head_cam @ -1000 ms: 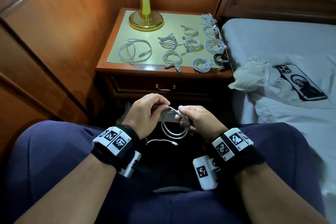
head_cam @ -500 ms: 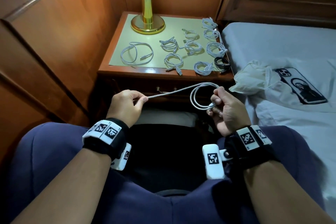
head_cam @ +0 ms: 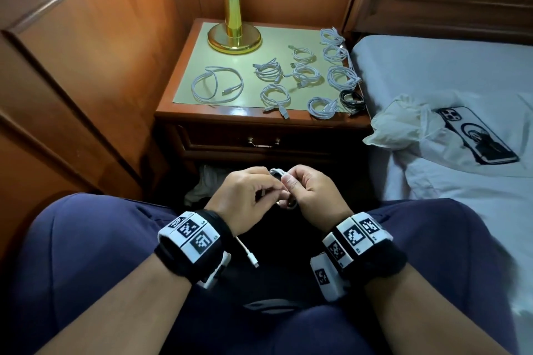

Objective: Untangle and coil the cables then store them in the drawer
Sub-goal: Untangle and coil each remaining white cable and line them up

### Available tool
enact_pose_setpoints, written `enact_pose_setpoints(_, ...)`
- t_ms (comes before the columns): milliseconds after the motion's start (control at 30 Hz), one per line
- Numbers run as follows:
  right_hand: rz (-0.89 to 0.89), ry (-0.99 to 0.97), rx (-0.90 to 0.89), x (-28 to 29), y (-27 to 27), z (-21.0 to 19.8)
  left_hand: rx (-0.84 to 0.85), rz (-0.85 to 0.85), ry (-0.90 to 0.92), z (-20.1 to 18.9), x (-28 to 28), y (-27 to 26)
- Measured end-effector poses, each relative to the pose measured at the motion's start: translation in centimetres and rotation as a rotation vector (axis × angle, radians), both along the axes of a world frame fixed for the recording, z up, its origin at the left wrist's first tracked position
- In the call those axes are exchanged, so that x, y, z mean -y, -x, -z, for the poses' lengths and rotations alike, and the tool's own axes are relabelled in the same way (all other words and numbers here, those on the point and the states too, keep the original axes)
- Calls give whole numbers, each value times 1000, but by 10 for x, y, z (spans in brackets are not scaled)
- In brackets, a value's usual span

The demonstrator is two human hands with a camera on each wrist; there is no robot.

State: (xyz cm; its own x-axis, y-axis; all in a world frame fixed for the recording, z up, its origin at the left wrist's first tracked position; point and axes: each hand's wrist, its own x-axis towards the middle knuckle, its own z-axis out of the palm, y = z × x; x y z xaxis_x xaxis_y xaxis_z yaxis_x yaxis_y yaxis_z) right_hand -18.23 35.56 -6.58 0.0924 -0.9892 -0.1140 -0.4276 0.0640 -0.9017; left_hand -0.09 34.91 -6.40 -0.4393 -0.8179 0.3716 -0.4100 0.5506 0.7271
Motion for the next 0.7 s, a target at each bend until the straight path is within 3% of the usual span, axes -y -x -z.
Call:
enact_pose_setpoints(133,-20,-38,68,5,-1,0,-8,-68,46,0,9,-7)
enact_pose_setpoints(433,-102,-174,444,6,1,-12,-42,-272,101,6,20,-13)
enact_pose_setpoints(533,-106,-166,482,5,0,-15,-128,-324,-56,5,18,-8)
enact_pose_setpoints(633,-104,-136,470,3,-2,-16,-249,-262,-446,-1,13,-7)
enact_pose_setpoints(700,-89,-109,447,3,-3,-16,-423,-185,-644,-4,12,-7)
